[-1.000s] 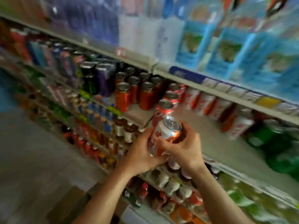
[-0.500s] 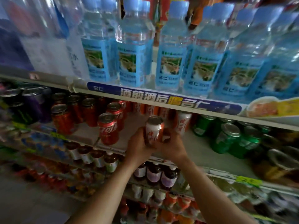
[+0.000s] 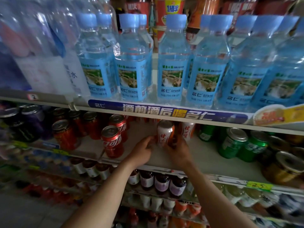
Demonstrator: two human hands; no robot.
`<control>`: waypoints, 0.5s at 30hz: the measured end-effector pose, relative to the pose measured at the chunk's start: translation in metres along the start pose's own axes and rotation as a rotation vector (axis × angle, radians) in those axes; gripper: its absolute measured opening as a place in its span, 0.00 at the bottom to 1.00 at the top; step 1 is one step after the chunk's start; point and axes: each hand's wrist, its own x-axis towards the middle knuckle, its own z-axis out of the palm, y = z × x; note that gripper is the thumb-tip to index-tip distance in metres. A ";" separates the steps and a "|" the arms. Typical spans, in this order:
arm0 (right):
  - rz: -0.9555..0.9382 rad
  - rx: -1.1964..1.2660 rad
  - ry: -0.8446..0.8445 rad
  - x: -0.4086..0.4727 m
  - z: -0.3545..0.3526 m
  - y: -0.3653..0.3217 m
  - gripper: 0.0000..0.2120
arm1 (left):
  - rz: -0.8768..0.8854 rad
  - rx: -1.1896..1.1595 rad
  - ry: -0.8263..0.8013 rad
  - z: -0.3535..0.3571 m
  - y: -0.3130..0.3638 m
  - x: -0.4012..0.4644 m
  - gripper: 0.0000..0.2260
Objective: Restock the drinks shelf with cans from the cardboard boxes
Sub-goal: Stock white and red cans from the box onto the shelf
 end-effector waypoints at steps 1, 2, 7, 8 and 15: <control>0.022 -0.047 -0.010 0.001 0.001 0.001 0.22 | -0.002 -0.007 -0.020 0.000 0.001 0.000 0.19; 0.045 -0.108 -0.031 0.001 0.002 0.000 0.24 | -0.001 -0.004 -0.034 -0.001 0.003 -0.001 0.20; 0.093 -0.250 -0.041 0.008 0.002 -0.008 0.25 | -0.002 -0.024 -0.035 -0.001 0.001 0.002 0.23; 0.102 -0.278 -0.034 0.008 0.002 -0.010 0.25 | -0.003 -0.018 -0.037 -0.001 0.001 0.001 0.23; 0.205 -0.358 0.005 0.017 0.001 -0.020 0.24 | 0.015 0.145 -0.056 0.001 -0.001 0.002 0.24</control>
